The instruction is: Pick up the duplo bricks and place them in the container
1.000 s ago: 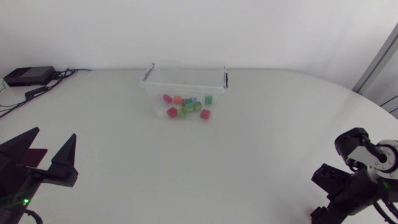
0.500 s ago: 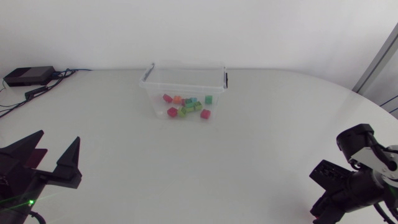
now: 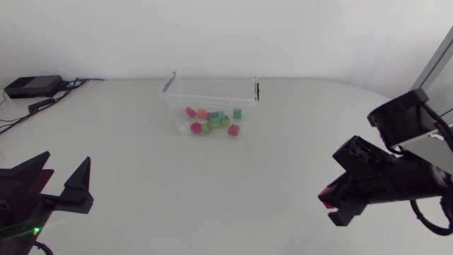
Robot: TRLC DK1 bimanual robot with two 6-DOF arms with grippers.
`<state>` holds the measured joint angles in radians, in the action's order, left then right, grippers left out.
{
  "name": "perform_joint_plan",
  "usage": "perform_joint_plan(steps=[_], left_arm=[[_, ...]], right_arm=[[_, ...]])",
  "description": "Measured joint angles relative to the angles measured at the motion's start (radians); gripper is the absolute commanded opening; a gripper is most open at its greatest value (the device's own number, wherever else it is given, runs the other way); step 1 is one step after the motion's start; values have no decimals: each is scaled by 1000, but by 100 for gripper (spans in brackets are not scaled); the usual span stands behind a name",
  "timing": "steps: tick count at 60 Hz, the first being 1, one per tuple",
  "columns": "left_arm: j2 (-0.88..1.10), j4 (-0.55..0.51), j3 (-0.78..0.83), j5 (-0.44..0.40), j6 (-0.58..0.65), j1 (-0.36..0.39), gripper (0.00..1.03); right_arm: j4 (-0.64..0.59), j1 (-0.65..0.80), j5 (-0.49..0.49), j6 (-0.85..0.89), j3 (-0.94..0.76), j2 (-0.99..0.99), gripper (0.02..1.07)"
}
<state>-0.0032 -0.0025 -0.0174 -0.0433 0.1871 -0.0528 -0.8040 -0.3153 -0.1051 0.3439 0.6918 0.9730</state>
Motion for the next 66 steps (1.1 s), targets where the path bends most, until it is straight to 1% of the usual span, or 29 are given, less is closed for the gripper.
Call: perform_joint_plan(steps=[4,8,17,19,28,33,40,51,66], left_arm=[[0,-6,0,27,-13,32,99],[1,-7,0,31,-35,46,99],[2,-7,0,35,-68,50,99],[2,-7,0,34,-76,50,99],[2,-7,0,39,-101,49,99],[2,-7,0,45,-109,44,99],[2,-8,0,45,-121,16,99],[2,-8,0,45,-137,-8,99],[1,-8,0,45,-143,-19,99]], right_arm=[[43,-32,-7,-31,39,42,15],[98,-50,-19,-66,83,86,15],[209,-98,-18,-115,178,174,15],[236,-109,-16,-123,200,196,12],[369,-138,21,-137,283,301,12],[432,-143,24,-142,337,373,12],[492,-152,32,-155,412,463,12],[605,-162,74,-163,527,589,12],[684,-164,99,-165,694,755,12]])
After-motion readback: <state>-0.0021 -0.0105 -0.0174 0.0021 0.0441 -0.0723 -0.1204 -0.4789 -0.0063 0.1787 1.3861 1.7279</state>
